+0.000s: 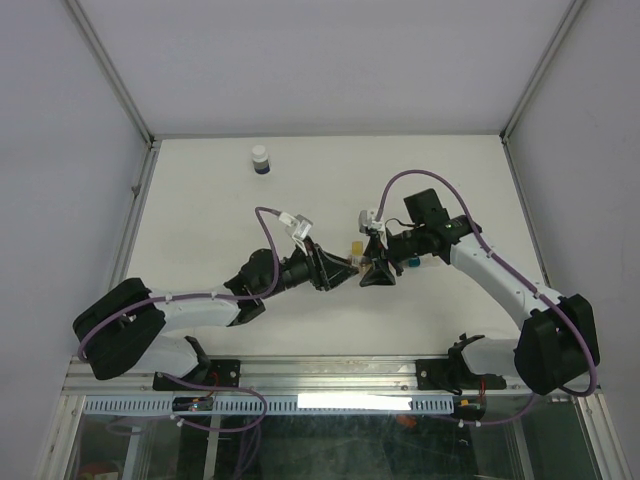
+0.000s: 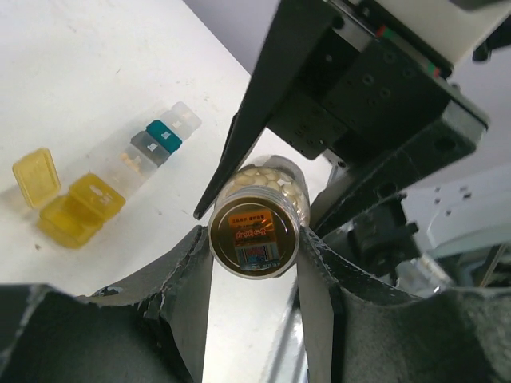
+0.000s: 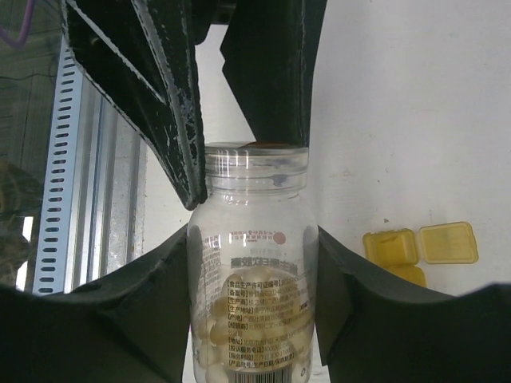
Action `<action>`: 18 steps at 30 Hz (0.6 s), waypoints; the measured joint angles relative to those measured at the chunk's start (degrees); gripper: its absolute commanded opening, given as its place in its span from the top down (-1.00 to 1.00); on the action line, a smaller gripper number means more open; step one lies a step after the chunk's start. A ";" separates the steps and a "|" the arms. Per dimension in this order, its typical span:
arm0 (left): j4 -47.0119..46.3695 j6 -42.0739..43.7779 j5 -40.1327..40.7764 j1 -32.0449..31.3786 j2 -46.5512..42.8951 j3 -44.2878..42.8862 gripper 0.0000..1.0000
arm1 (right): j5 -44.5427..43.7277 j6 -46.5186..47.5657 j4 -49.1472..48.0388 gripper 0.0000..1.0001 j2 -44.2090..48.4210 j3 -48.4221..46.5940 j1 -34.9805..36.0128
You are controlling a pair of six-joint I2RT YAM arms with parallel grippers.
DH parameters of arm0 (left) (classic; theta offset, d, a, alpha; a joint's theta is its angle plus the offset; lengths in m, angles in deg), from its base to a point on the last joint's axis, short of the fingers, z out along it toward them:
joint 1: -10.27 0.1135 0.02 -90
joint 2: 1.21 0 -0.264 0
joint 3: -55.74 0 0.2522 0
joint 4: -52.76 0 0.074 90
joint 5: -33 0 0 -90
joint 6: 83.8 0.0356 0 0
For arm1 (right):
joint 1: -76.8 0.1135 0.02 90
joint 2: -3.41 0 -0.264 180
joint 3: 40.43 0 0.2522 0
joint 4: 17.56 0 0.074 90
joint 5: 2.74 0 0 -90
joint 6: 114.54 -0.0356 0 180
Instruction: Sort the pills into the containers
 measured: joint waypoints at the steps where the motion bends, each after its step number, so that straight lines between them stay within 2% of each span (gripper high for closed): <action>1: 0.92 -2.19 1.92 -0.61 -0.57 0.07 1.00 | -0.02 0.02 -0.02 1.00 -0.07 -0.02 0.09; 3: 2.47 -5.75 4.94 -1.42 -1.14 0.07 1.00 | -0.11 0.02 -0.09 1.00 -0.24 -0.11 0.09; 4: 2.99 -7.21 5.88 -1.75 -1.16 0.07 0.90 | -0.22 0.00 -0.09 1.00 -0.35 -0.11 0.09; 9: 4.31 -10.05 7.15 -1.79 -1.27 -0.26 -0.13 | -0.72 0.02 -0.20 1.00 -0.52 -0.11 0.09; 10: 4.33 -10.01 7.19 -1.79 -1.42 -0.24 -0.44 | -0.59 0.02 -0.24 1.00 -0.52 -0.11 0.09; 11: 4.28 -9.68 7.15 -1.79 -1.70 -0.15 -0.66 | -0.42 0.07 -0.31 1.00 -0.52 -0.11 0.11; 13: 2.91 -8.33 7.19 -1.77 -3.61 0.74 -0.96 | -0.26 0.26 -0.26 1.00 -0.52 -0.11 0.24; 18: -4.63 0.83 6.97 -1.77 -11.63 7.58 -0.98 | 0.44 0.74 -0.20 1.00 -0.52 -0.11 0.31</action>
